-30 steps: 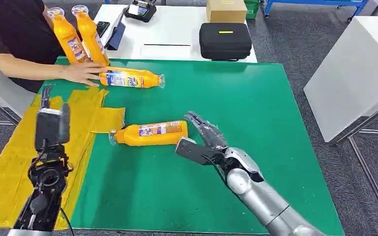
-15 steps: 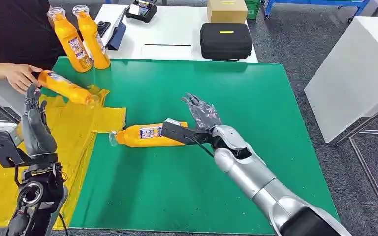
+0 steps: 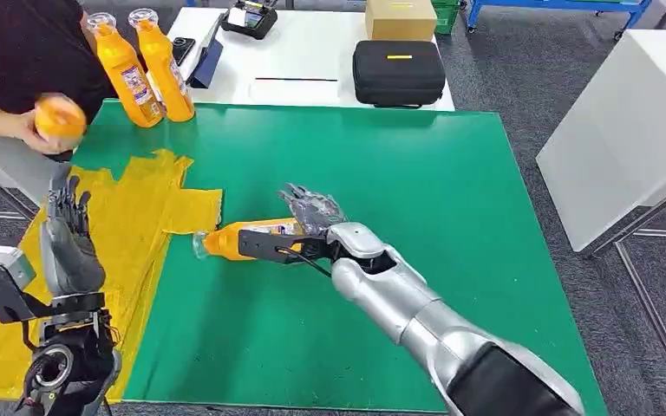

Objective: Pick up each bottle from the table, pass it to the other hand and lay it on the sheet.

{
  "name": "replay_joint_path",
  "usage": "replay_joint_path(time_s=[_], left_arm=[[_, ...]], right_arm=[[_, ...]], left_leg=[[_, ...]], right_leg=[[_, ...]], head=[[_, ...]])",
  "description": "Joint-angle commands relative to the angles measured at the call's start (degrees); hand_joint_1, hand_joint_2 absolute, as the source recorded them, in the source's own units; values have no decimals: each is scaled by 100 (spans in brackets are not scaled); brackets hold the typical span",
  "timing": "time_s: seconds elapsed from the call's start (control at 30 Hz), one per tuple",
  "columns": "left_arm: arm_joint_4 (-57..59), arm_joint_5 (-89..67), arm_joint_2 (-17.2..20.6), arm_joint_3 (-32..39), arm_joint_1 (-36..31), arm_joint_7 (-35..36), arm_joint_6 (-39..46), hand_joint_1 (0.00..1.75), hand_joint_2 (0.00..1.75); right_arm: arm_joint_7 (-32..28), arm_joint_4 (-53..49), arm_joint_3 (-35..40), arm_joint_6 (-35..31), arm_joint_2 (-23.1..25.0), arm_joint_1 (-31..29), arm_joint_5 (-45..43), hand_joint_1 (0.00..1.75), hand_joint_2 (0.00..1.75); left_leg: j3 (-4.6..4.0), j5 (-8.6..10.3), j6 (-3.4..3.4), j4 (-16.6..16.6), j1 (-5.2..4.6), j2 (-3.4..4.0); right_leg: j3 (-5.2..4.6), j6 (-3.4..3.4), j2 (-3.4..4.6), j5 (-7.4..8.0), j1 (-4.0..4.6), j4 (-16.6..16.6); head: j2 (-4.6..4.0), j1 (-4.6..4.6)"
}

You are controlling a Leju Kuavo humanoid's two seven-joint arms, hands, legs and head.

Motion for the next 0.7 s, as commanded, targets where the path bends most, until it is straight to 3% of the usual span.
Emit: replay_joint_path(time_s=[0.03, 0.47, 0.7], left_arm=[[36, 4, -3, -331, -220, 64, -60, 0, 0], [-277, 86, -275, -643, -223, 136, -307, 0, 0], [-465, 495, -215, -573, 255, 15, -317, 0, 0]], right_arm=[[79, 1040, 231, 89, 327, -570, 11, 0, 175], [745, 1553, 587, 168, 143, -597, 505, 0, 175], [1052, 1649, 555, 282, 5, -528, 692, 0, 175]], left_leg=[[4, -1, 3, 1, 0, -4], [18, -7, 7, 10, 2, -25], [7, 0, 1, 0, -3, -6]], right_leg=[[4, -18, -3, -1, 2, 3], [25, -35, -23, -12, 8, 5], [7, -16, -4, -1, 1, -1]], head=[[0, 0], [0, 0], [0, 0]])
